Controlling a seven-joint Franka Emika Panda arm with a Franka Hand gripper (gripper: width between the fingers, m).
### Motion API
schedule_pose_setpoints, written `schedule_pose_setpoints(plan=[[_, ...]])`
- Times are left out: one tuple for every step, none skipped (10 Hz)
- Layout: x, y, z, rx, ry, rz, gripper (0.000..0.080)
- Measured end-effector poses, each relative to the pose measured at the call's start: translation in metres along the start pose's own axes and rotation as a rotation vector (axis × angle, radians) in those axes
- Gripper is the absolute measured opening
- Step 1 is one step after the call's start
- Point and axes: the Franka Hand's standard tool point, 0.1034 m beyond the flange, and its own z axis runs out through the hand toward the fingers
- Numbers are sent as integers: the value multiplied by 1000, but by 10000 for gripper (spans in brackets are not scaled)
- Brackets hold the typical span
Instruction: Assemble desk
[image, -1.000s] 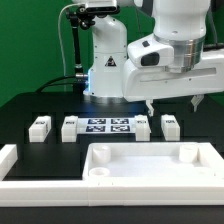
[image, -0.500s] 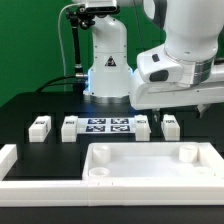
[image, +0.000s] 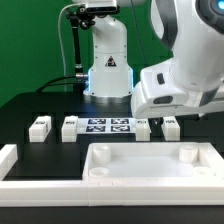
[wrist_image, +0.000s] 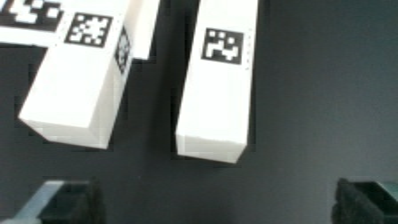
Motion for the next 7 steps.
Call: schedule_pose_setpoints(plan=[[0,1,4,1,-41,0,648],[-10,5,17,13,-156,46,648],[-8,11,28,16,-257,56,648],[1,11,31,23,-256,78,648],[1,9,27,23,-243,63,648],[1,9,28,23,-244,62,648],[1,9,29,23,-244,60,648]])
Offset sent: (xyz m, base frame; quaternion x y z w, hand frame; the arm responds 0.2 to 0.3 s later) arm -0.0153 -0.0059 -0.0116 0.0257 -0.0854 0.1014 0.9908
